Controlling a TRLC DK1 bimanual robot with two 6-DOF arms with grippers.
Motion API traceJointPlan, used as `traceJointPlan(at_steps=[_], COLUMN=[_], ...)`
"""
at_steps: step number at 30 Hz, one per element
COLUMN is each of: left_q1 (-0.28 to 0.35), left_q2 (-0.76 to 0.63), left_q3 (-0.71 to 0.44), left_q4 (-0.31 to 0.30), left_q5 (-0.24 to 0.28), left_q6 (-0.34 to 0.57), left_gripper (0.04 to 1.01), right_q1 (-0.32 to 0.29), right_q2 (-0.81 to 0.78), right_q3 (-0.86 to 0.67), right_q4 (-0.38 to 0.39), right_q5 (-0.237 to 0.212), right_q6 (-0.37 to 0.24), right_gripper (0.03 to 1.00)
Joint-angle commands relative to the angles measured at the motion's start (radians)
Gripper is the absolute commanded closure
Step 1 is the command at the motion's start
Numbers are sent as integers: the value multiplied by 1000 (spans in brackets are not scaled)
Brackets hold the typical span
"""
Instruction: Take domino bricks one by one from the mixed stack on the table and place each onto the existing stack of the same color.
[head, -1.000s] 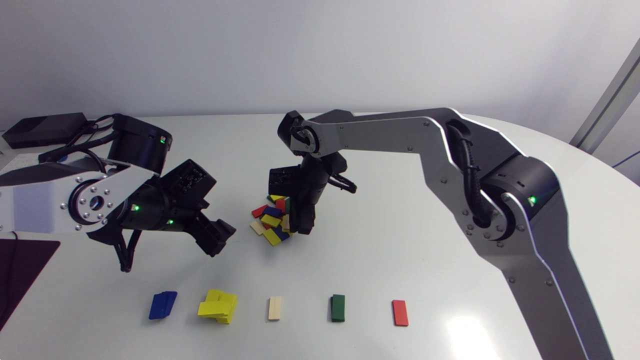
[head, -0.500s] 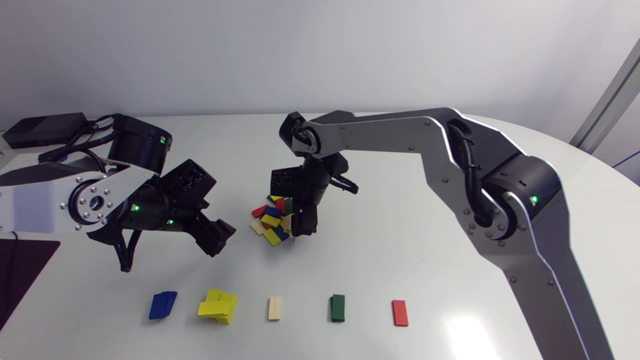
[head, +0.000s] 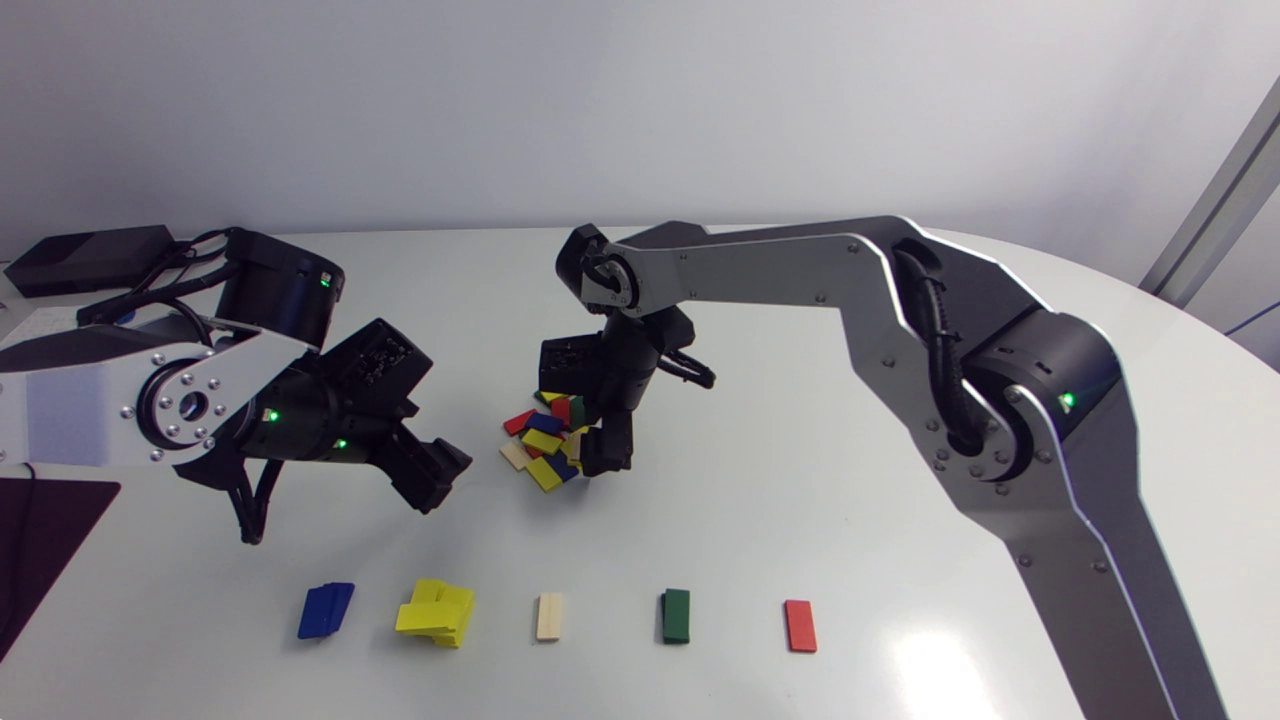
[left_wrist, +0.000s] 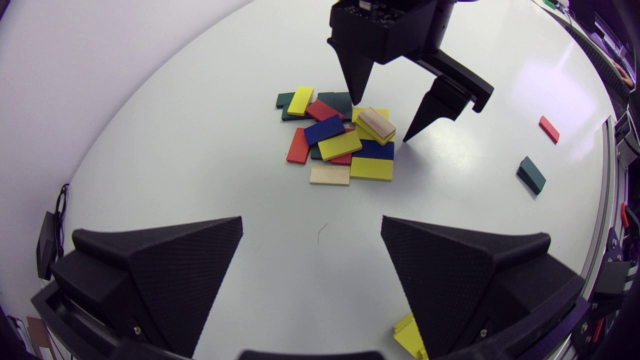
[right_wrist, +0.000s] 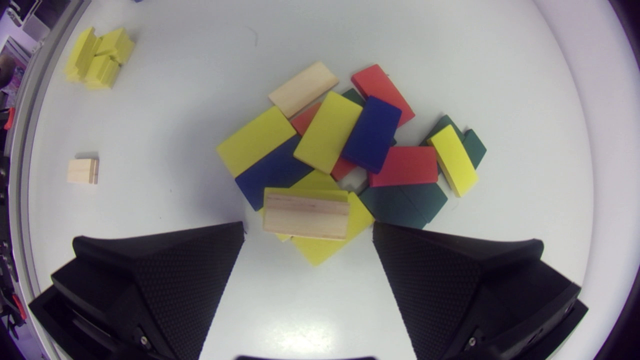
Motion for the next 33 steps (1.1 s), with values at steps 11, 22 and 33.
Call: traceJointPlan(at_steps=[11, 22, 33], left_q1=[-3, -1, 2], left_q2=[-13, -10, -8], left_q3=[-28, -29, -31], left_q4=[6, 6, 8], left_q5=[12, 10, 12], left_q6=[15, 17, 23], left_gripper=[59, 59, 59], right_q1=[16, 19, 28], right_q2=[-5, 10, -19], right_q3=[46, 47, 41], right_q4=[-13, -16, -24], right_q5=[20, 20, 20], right_q6=[24, 22, 19], right_gripper=[272, 580, 766])
